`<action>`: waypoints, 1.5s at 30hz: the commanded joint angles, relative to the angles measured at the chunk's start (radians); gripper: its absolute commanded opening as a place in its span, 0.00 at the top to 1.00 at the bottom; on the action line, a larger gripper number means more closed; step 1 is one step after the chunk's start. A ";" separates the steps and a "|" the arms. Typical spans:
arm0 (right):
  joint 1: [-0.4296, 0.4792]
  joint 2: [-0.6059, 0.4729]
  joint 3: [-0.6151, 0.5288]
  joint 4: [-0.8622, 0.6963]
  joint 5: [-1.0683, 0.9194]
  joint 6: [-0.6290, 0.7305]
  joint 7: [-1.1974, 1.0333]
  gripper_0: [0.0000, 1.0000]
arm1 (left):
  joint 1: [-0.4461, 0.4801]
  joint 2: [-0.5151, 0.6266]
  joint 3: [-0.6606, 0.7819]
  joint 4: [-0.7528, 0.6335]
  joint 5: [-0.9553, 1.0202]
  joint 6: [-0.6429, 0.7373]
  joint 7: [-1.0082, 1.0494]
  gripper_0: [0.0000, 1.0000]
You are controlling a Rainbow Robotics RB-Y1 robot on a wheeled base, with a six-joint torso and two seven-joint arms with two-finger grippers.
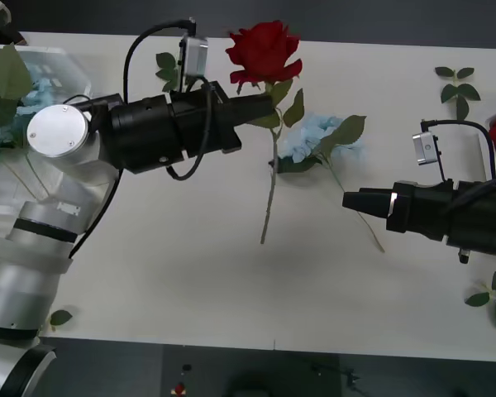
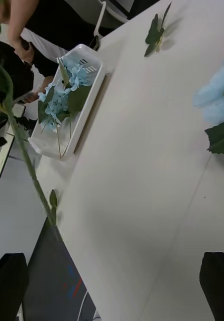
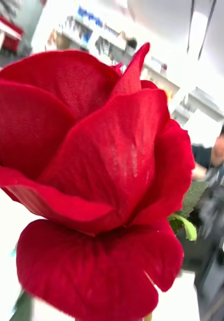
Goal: Put the red flowers into the right box and the blue flowers into the left box
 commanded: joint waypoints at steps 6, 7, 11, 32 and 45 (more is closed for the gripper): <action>-0.055 0.084 -0.012 -0.029 0.016 0.055 0.060 0.00 | -0.004 -0.010 -0.230 -0.046 0.196 -0.285 -0.050 1.00; -0.061 0.096 -0.012 -0.029 0.016 0.061 0.069 0.00 | -0.006 -0.012 -0.247 -0.049 0.196 -0.307 -0.050 1.00; -0.079 0.119 -0.012 -0.029 0.016 0.084 0.147 0.00 | -0.004 -0.018 -0.282 -0.049 0.196 -0.343 -0.054 1.00; -0.116 0.139 0.097 -0.029 0.013 0.026 0.203 1.00 | -0.004 -0.059 -0.357 -0.051 0.183 -0.445 -0.063 1.00; -0.117 0.139 0.097 -0.029 -0.009 0.022 0.206 1.00 | 0.002 -0.055 -0.359 -0.051 0.182 -0.465 -0.063 0.80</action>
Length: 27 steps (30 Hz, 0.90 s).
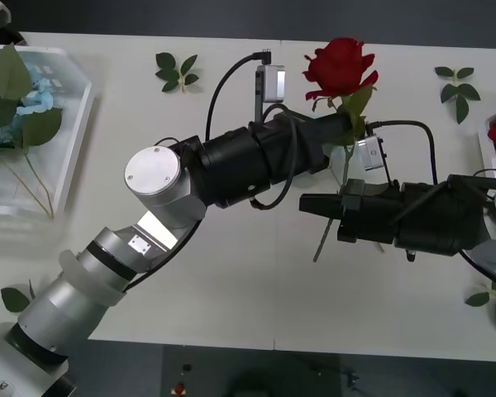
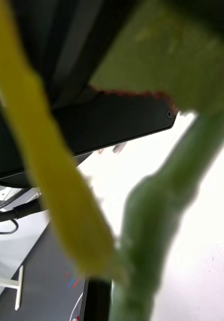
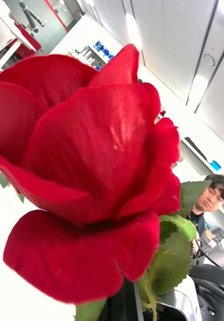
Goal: Put the red flowers into the right box and the blue flowers into the left box
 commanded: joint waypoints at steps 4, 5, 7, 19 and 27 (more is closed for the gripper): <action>-0.015 0.005 -0.018 -0.029 -0.026 -0.002 0.030 1.00 | 0.002 -0.003 0.006 -0.044 -0.005 -0.031 -0.061 0.42; -0.015 0.005 -0.016 -0.029 -0.029 -0.002 0.028 1.00 | 0.002 -0.001 0.005 -0.044 -0.005 -0.033 -0.061 0.38; -0.015 -0.007 -0.018 -0.029 -0.052 -0.017 0.028 1.00 | 0.002 0.008 0.006 -0.044 -0.003 -0.037 -0.061 0.27; -0.007 -0.372 -0.018 0.008 -0.241 -0.160 -0.010 1.00 | 0.026 0.180 0.057 -0.070 0.018 0.041 -0.058 0.21; 0.050 -0.699 -0.016 0.283 -0.262 -0.066 -0.047 1.00 | 0.026 0.383 0.206 -0.063 -0.002 0.354 -0.020 0.21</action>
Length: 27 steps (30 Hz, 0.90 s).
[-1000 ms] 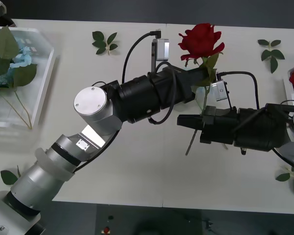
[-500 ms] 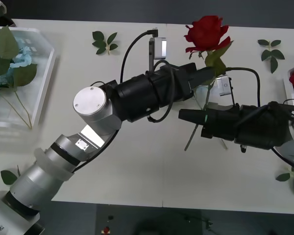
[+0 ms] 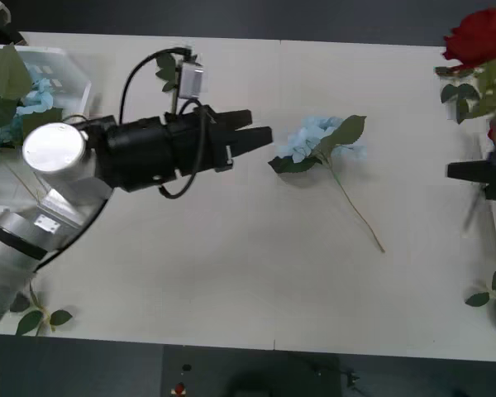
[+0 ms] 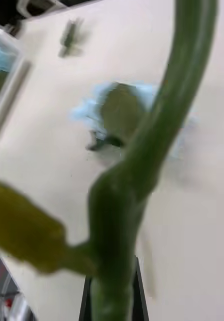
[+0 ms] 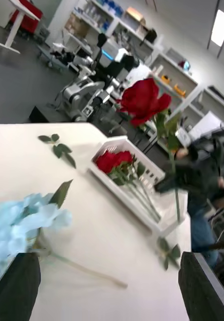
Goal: Put the red flowers into the right box and the blue flowers into the left box
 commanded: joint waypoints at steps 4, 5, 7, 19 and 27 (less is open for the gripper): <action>0.098 -0.152 -0.016 0.193 0.076 -0.023 -0.118 1.00 | -0.002 0.194 0.100 -0.027 0.019 0.231 -0.015 0.21; 0.106 -0.155 -0.016 0.224 0.112 -0.021 -0.155 1.00 | -0.001 0.222 0.111 -0.027 0.026 0.261 -0.015 0.21; 0.109 -0.154 -0.016 0.270 0.178 -0.021 -0.213 1.00 | 0.010 0.260 0.134 -0.027 0.032 0.295 -0.018 0.21; 0.107 -0.150 -0.015 0.345 0.378 -0.005 -0.474 0.95 | 0.024 0.254 0.146 -0.027 -0.014 0.318 -0.197 0.21; 0.100 -0.146 -0.015 0.307 0.341 -0.005 -0.518 0.00 | 0.059 0.159 0.129 -0.027 -0.052 0.318 -0.197 0.21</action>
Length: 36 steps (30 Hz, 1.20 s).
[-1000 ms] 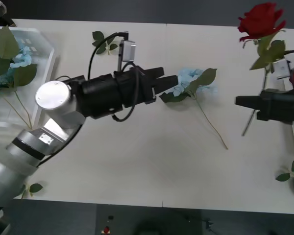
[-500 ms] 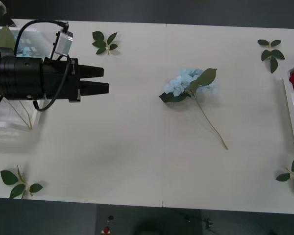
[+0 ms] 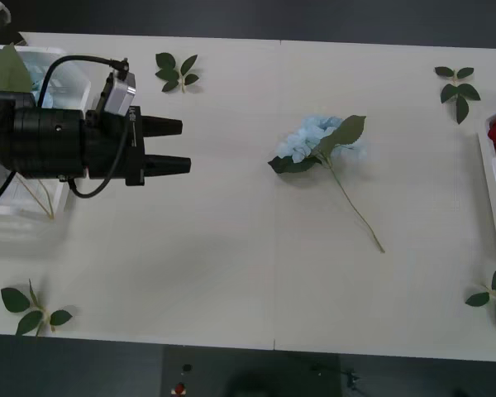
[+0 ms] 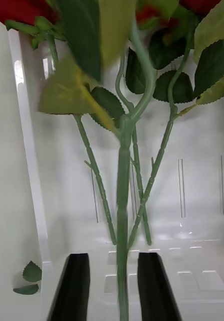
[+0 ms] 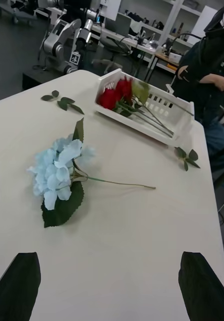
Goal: Put the red flowers into the right box and the blue flowers into the left box
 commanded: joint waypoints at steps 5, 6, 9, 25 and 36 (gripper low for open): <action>-0.053 0.049 -0.011 -0.085 -0.137 0.007 -0.008 0.00 | 0.047 -0.130 -0.030 -0.027 -0.038 -0.001 0.018 0.21; -0.062 0.068 -0.013 -0.097 -0.162 0.007 0.015 0.00 | 0.050 -0.142 -0.032 -0.027 -0.051 -0.001 0.018 0.21; -0.103 0.148 -0.011 -0.129 -0.205 0.007 0.104 0.00 | 0.051 -0.182 -0.033 -0.027 -0.093 -0.001 0.018 0.20; -0.293 0.533 0.042 -0.229 0.168 -0.043 0.359 0.00 | 0.050 -0.273 -0.035 -0.027 -0.124 -0.059 0.018 0.21; -0.505 0.672 0.337 -0.077 0.211 -0.236 0.365 0.00 | 0.013 -0.292 -0.030 -0.025 -0.131 -0.104 0.018 0.21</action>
